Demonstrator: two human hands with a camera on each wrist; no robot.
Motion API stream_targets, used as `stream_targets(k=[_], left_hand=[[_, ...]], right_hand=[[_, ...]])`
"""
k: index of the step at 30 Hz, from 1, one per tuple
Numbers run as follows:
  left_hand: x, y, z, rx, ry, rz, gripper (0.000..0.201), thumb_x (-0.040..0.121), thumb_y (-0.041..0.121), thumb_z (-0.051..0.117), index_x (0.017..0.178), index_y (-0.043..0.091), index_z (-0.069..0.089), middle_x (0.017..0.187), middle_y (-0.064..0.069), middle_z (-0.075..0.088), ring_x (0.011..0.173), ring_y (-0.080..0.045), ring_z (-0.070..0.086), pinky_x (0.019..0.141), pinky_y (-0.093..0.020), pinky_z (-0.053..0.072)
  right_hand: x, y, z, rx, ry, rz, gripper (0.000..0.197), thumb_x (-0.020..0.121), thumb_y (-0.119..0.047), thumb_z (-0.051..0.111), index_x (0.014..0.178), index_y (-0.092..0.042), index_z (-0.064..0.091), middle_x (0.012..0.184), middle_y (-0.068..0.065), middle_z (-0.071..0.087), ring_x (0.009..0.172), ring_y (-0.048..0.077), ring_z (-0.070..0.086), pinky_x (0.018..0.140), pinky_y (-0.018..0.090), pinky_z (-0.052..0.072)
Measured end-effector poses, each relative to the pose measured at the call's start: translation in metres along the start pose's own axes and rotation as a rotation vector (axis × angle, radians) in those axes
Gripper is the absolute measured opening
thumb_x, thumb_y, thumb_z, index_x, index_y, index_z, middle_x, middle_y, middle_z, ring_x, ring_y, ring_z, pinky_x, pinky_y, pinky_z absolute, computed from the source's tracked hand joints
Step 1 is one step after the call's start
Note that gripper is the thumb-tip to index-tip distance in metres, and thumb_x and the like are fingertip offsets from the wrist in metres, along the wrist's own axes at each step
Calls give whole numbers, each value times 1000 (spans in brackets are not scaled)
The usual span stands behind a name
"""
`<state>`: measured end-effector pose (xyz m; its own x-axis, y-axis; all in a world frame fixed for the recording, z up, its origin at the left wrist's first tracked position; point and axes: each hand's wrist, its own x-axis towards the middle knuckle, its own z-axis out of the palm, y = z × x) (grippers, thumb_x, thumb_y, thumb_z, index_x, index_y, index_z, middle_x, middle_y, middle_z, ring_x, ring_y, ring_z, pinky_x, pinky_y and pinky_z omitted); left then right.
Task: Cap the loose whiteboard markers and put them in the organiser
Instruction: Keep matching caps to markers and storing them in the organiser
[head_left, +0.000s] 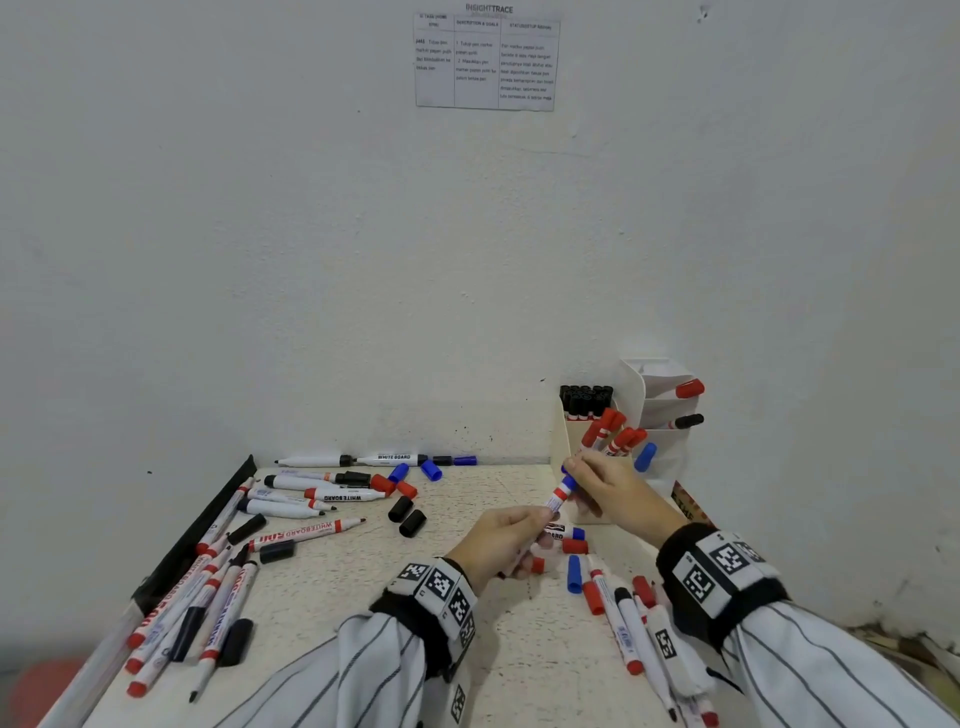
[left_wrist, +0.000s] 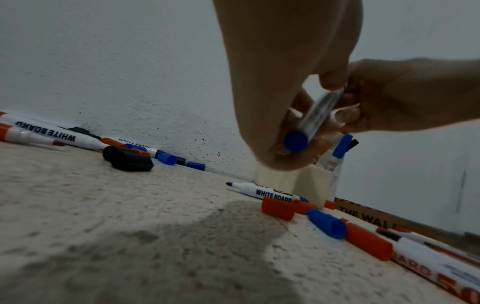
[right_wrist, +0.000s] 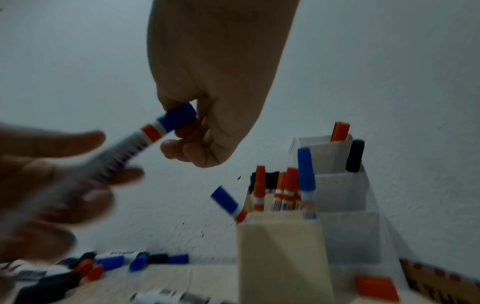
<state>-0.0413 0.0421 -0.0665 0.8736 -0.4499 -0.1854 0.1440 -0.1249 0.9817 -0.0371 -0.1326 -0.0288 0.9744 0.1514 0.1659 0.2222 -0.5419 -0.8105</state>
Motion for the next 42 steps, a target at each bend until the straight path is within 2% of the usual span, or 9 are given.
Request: stream_targets(k=[3,10,15,20,27,31,34,38,42], left_hand=[[10,3,0,171,103,4,32,96,46,40,102,23,61,99,1,57,87,-11,51,74,-25,42],[46,-12,-19,813,67,-35,44,99,19,38,143,12,37,150,-4,34,138,-19,31,113,-29,23],[54,-16,-17,1119,-68,-48,51,99,21,38,148,21,25,156,-2,17,142,-21,21,116,-39,22],[58,-21,-16,1247,53,29,33,95,22,43,127,29,49,123,3,52,112,-18,52,95,-36,43],[55,-19,-37,1129,112,-102,35,91,16,53,125,19,49,124,-4,53,108,-18,54,92,-29,47],[50,-21,-46,953,226,-77,26,90,19,55,116,15,55,113,-3,56,94,-12,54,84,-23,46],[47,-21,-53,814,369,16,21,91,21,53,108,10,61,102,-4,63,82,-11,54,76,-21,47],[35,-13,-61,647,603,186,25,92,18,51,67,14,54,58,4,46,52,-7,38,49,-14,30],[23,-4,-69,443,754,315,34,95,19,46,62,14,44,57,0,42,51,-11,35,47,-17,28]], right_hand=[[10,0,-18,44,148,-42,17,97,-20,45,90,-9,56,71,11,63,56,11,57,55,19,47],[24,7,-38,-57,332,-112,12,96,-14,47,104,-11,56,85,-1,64,67,-3,64,65,11,52],[26,15,-45,-176,458,-91,17,98,-12,42,110,-10,54,93,4,60,87,14,60,72,13,48],[26,20,-42,-375,320,-98,20,97,-8,42,112,-6,57,104,1,52,95,9,48,80,10,39],[26,41,-26,-399,238,-84,14,87,-4,57,92,-18,55,100,-1,56,89,11,53,79,15,46],[19,36,-6,-578,407,-243,13,82,-19,68,93,-17,63,99,-6,49,93,9,44,84,21,40],[7,11,19,-421,52,-285,6,84,-22,65,86,-23,59,85,-12,52,76,1,46,73,20,41],[-10,-7,59,-471,-673,77,35,71,-47,73,103,-39,59,100,-14,54,89,5,51,81,26,45],[-24,-1,86,-595,-733,92,35,71,-40,74,102,-34,60,92,-14,51,85,9,51,75,28,48]])
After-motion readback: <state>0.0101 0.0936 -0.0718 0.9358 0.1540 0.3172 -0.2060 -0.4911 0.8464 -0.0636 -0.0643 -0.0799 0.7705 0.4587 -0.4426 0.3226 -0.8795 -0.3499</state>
